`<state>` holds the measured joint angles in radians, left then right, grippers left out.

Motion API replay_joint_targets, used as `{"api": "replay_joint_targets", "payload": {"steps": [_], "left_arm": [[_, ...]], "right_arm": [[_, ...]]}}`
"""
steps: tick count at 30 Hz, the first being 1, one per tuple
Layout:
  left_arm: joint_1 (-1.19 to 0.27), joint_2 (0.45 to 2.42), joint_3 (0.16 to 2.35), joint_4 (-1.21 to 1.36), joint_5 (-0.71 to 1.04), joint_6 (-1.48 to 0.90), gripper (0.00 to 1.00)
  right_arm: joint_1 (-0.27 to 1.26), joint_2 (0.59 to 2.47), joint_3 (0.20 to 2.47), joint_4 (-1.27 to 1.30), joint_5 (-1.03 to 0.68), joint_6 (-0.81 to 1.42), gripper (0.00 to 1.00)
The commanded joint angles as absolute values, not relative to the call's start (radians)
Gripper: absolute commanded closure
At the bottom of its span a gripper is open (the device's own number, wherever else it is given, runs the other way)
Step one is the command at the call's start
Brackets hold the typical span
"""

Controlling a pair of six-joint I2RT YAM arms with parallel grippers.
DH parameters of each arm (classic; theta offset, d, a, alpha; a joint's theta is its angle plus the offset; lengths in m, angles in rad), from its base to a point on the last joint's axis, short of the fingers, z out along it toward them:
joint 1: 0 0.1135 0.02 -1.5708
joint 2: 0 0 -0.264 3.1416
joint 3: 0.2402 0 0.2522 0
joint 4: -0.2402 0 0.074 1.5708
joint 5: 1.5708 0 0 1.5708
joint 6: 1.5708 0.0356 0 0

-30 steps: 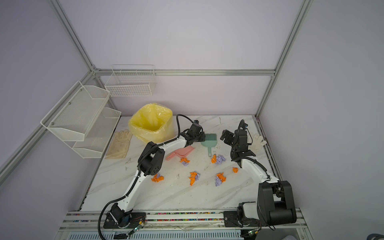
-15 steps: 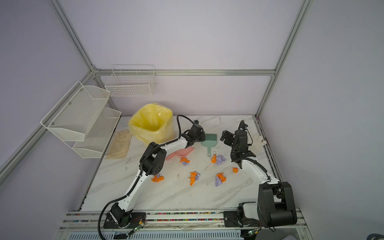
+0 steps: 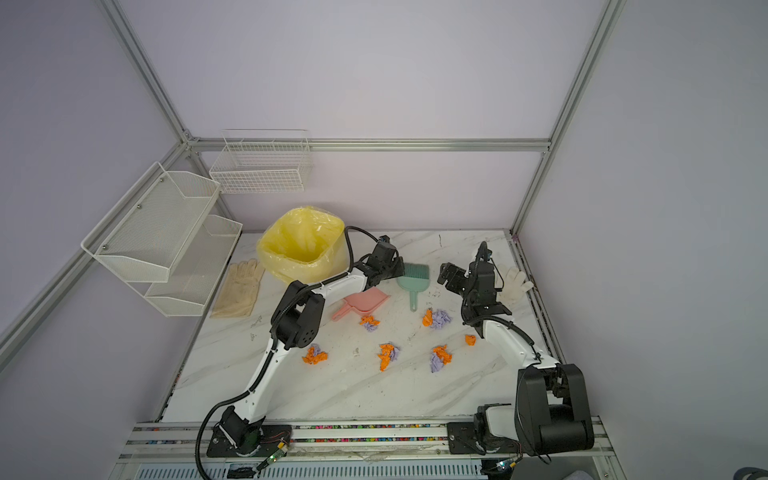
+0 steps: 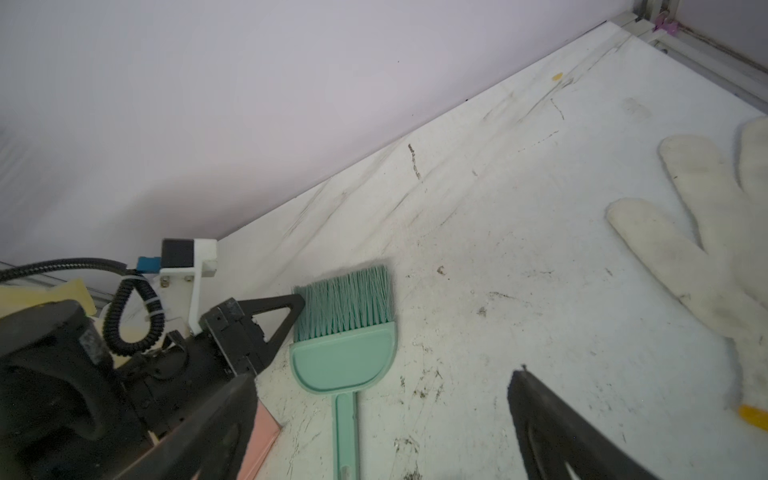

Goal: Sweep away the paper scraps from the table
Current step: 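Lift the brush upright with the left gripper while the right gripper approaches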

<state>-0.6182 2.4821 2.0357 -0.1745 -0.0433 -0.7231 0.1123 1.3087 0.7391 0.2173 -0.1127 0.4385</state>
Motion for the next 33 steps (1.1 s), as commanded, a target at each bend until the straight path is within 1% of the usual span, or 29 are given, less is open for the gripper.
{"api": "replay_joint_targets", "payload": {"steps": [1,8,11,14,18,24,33], "left_arm": [[-0.598,2.326,1.992,-0.061,0.008,-0.737,1.0],[-0.586,2.254,2.001,-0.053,0.049,-0.748,1.0],[-0.583,2.23,2.002,-0.047,0.053,-0.751,1.0],[-0.584,2.205,2.003,-0.027,0.057,-0.757,1.0],[-0.58,2.181,2.005,0.0,0.054,-0.759,1.0],[-0.573,2.154,1.951,0.127,0.08,-0.805,1.0],[-0.571,2.141,1.949,0.171,0.084,-0.823,1.0]], "right_arm": [[0.11,1.274,0.715,0.207,-0.167,0.455,0.03],[0.108,1.28,0.698,0.257,-0.312,0.489,0.03],[0.102,1.3,0.677,0.322,-0.414,0.536,0.03],[0.098,1.327,0.643,0.431,-0.511,0.628,0.03],[0.097,1.344,0.565,0.663,-0.59,0.809,0.03],[0.099,1.425,0.441,1.107,-0.636,1.126,0.03],[0.125,1.637,0.413,1.525,-0.666,1.379,0.05]]}}
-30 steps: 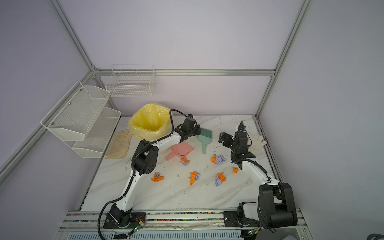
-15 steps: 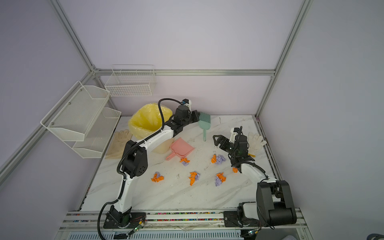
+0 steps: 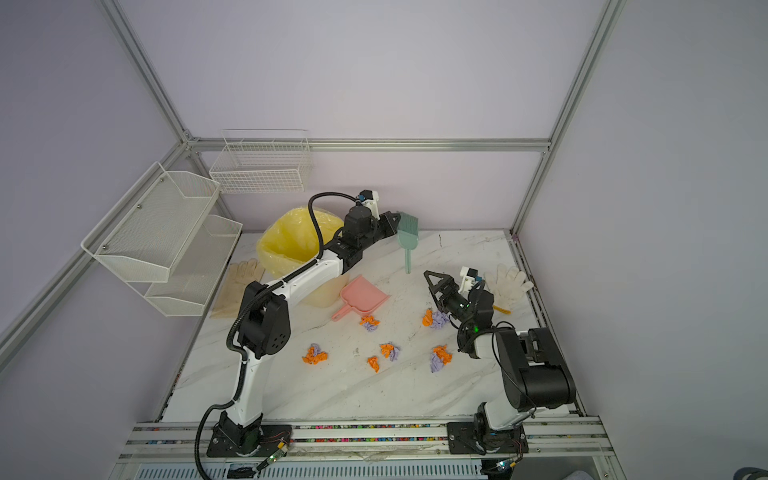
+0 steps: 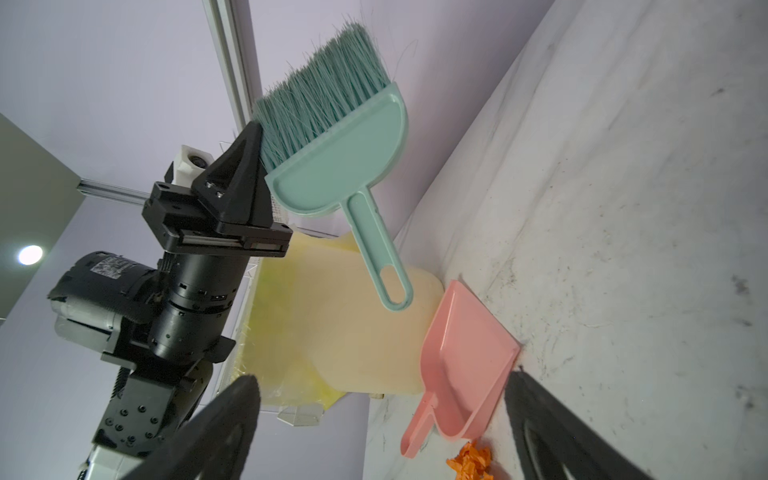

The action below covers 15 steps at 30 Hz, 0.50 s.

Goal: Sweep away the paper scraps from the table
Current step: 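Lift the brush upright with the left gripper while the right gripper approaches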

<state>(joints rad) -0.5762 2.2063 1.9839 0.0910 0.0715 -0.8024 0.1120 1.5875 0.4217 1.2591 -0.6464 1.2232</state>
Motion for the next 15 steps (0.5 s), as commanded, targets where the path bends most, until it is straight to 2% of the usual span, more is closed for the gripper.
{"api": "replay_joint_targets", "payload": {"steps": [1,6,15], "left_arm": [[-0.571,2.142,1.95,0.178,0.086,-0.827,1.0],[-0.57,2.147,1.952,0.204,0.089,-0.844,1.0],[-0.57,2.16,1.944,0.249,0.092,-0.882,1.0]], "right_arm": [[0.131,1.672,0.412,1.586,-0.662,1.417,0.06],[0.173,1.858,0.442,1.88,-0.629,1.602,0.11],[0.266,1.888,0.511,1.881,-0.521,1.616,0.15]]}}
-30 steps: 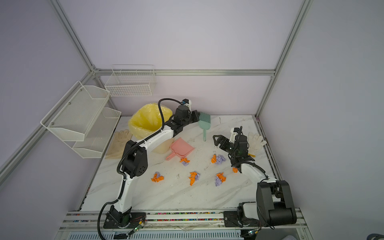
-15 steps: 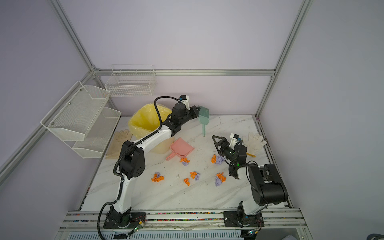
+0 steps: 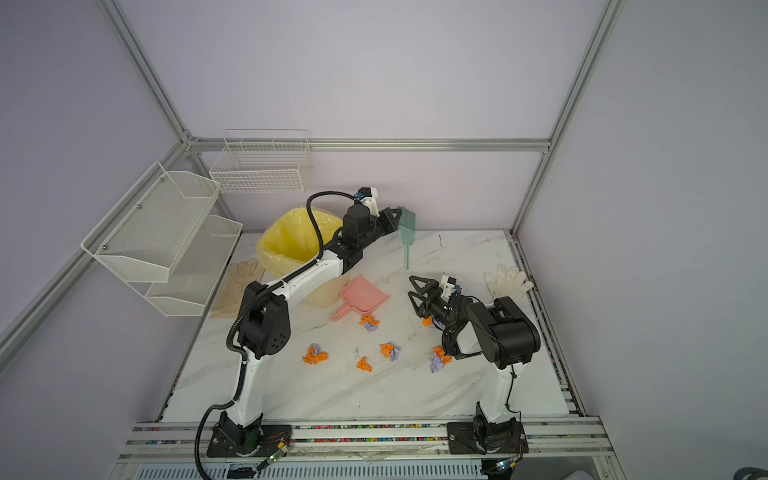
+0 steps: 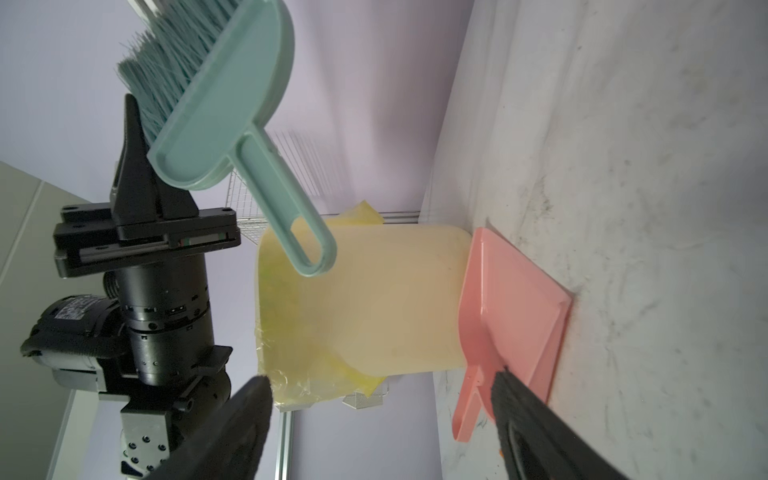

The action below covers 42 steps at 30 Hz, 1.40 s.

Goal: Sweep away the paper scraps from the table
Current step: 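Lift the brush upright with the left gripper while the right gripper approaches, then close the right gripper on the brush handle below the left gripper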

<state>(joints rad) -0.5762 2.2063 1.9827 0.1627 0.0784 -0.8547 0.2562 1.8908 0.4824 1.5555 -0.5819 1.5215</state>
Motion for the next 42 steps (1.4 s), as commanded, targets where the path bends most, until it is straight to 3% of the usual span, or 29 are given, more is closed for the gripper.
{"api": "replay_joint_targets", "payload": {"steps": [1,17,21,42], "left_arm": [[-0.571,2.161,1.943,0.255,0.093,-0.891,1.0],[-0.575,2.146,1.86,0.403,0.075,-0.992,1.0],[-0.575,2.14,1.844,0.425,0.062,-1.007,1.0],[-0.582,2.128,1.856,0.445,0.04,-1.042,1.0]], "right_arm": [[0.272,1.888,0.519,1.881,-0.507,1.622,0.16],[0.293,1.877,0.629,1.882,-0.342,1.782,0.2],[0.312,1.919,0.661,1.882,-0.34,1.851,0.25],[0.327,1.893,0.601,1.882,-0.244,1.887,0.3]]}}
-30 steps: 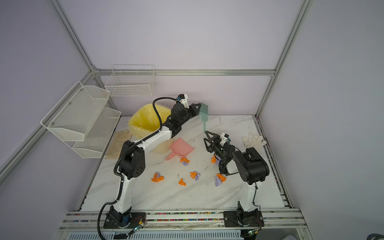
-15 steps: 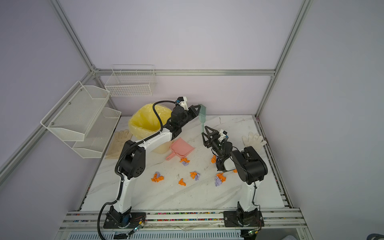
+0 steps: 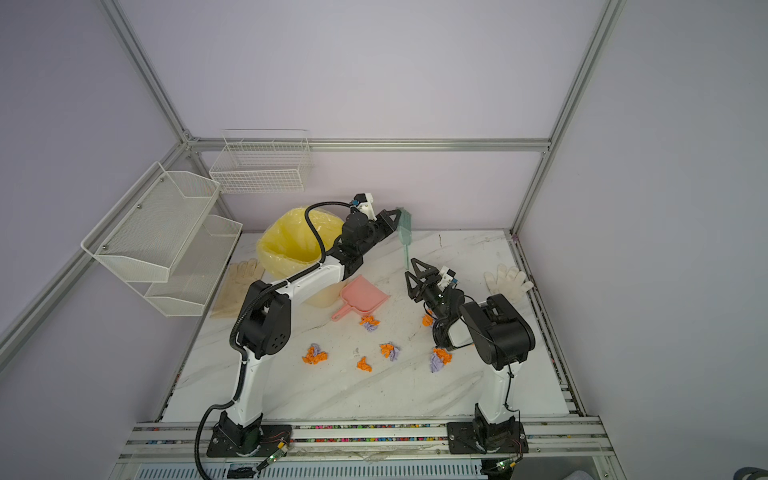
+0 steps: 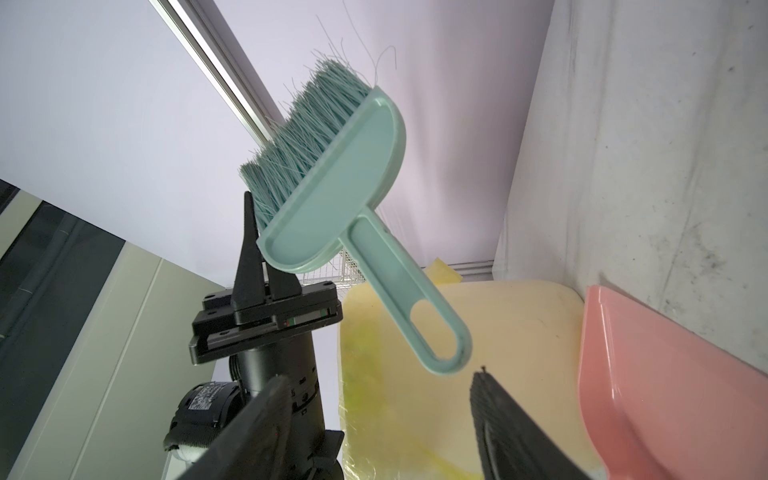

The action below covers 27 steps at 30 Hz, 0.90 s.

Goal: Sweep away the paper scraps from the table
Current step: 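Close the right gripper on the brush handle below the left gripper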

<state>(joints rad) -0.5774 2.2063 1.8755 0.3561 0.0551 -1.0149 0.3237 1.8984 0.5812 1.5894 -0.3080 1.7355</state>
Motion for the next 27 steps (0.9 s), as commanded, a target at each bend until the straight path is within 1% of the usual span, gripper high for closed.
{"api": "replay_joint_targets", "payload": {"steps": [1,4,9,14,21,24,27], "left_arm": [[-0.584,2.127,1.852,0.449,0.036,-1.049,1.0],[-0.587,2.13,1.852,0.46,0.026,-1.054,1.0],[-0.588,2.141,1.864,0.478,0.023,-1.074,1.0],[-0.589,2.144,1.863,0.49,0.029,-1.092,1.0],[-0.6,2.125,1.85,0.491,0.029,-1.078,1.0],[-0.601,2.118,1.838,0.494,0.032,-1.08,1.0],[-0.601,2.107,1.811,0.507,0.026,-1.084,1.0]], "right_arm": [[0.326,1.899,0.618,1.882,-0.244,1.897,0.31],[0.334,1.922,0.664,1.882,-0.256,1.945,0.32],[0.347,1.929,0.665,1.882,-0.224,1.972,0.32],[0.351,1.921,0.644,1.882,-0.166,1.963,0.37],[0.351,1.926,0.65,1.884,-0.116,1.974,0.4],[0.351,1.917,0.656,1.884,-0.1,1.971,0.42],[0.35,1.913,0.663,1.883,-0.084,1.978,0.49]]}}
